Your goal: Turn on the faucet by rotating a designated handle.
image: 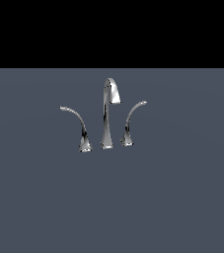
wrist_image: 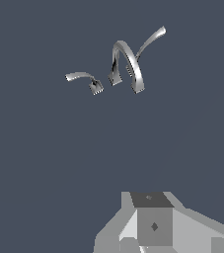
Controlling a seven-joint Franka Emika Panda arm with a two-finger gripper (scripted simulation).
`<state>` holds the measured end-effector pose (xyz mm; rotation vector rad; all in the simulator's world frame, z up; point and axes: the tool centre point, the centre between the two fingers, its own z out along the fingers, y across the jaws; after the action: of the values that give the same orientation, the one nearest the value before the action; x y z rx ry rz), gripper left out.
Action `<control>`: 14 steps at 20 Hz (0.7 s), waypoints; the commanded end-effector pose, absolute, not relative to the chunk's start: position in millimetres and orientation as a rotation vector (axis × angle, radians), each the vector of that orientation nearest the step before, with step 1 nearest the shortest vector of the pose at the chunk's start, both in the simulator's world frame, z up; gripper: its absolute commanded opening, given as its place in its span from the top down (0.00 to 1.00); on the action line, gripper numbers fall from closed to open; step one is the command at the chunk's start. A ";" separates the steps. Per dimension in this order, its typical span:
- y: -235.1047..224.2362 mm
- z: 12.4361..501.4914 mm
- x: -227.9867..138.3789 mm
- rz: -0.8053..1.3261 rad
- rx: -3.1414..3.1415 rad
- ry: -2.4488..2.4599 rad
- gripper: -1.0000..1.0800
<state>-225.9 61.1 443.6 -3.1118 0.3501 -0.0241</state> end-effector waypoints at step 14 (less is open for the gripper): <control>118.8 363.5 -167.9 -0.015 -3.012 0.848 1.00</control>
<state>-174.2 113.7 371.4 -3.0268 0.7994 -0.0156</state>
